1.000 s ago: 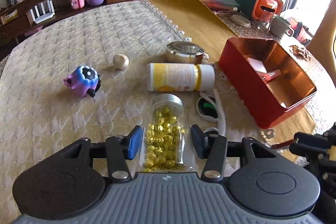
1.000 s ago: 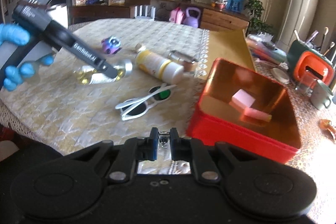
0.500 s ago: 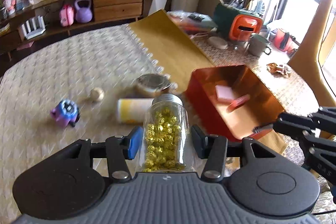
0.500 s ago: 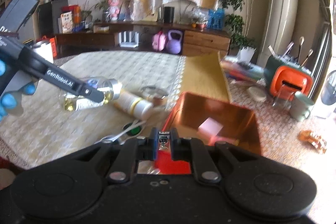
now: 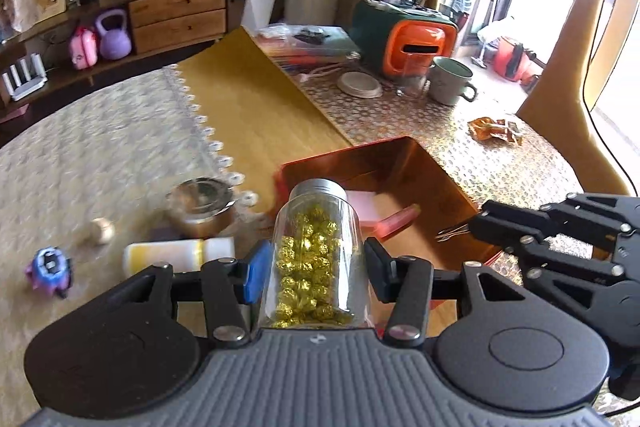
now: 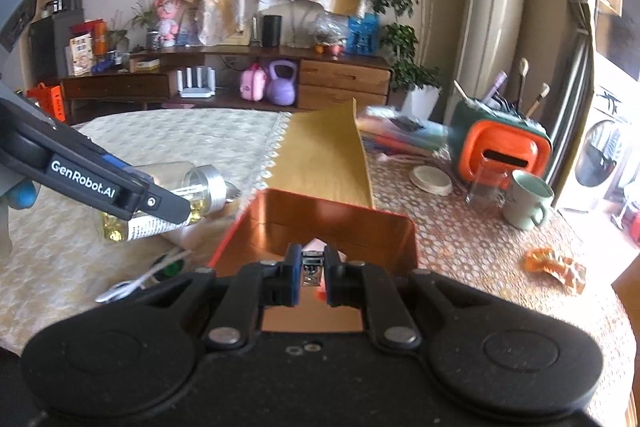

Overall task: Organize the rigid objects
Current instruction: 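Carry the candy jar and nail clipper with both tools into the red box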

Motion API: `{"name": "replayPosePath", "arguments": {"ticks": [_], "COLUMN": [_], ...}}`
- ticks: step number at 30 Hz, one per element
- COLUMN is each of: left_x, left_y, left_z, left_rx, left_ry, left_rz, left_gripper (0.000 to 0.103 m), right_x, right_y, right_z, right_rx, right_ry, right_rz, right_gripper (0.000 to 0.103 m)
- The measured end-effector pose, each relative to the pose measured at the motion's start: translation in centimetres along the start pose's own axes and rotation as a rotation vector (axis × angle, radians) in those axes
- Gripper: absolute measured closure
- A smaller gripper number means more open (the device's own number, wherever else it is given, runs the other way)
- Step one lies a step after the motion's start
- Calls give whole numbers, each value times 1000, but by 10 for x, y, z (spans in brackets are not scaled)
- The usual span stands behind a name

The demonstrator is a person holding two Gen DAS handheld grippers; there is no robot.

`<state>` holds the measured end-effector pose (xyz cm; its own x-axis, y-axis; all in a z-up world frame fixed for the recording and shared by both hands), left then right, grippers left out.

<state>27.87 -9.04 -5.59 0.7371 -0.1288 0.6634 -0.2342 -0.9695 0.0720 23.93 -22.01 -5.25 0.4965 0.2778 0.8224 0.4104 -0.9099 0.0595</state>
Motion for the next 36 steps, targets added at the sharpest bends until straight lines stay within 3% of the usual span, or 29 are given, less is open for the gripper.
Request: {"name": "replayPosePath", "arguments": {"ticks": [16, 36], "left_x": [20, 3], "left_y": [53, 57], "left_z": [66, 108], "left_rx": [-37, -49], "left_ry": [-38, -102], "left_rz": [28, -1], "left_gripper": [53, 53], "right_x": [-22, -39], "right_y": [25, 28], "right_z": [37, 59], "right_rx": [-5, 15], "right_ry": [-62, -110], "right_rz": [22, 20], "right_gripper": [93, 93]}}
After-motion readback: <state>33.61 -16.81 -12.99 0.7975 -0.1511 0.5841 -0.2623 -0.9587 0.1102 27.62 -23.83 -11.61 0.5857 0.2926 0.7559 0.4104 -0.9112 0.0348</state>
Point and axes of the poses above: each gripper's, at about its wrist camera, not at the fingertips, and z roughly the way its jaws point, y to its right, x to its top, the point moved 9 cm from there along z, roughly the way its jaws point, and after that the axes turned 3 degrees about x, right-handed, at the moved point
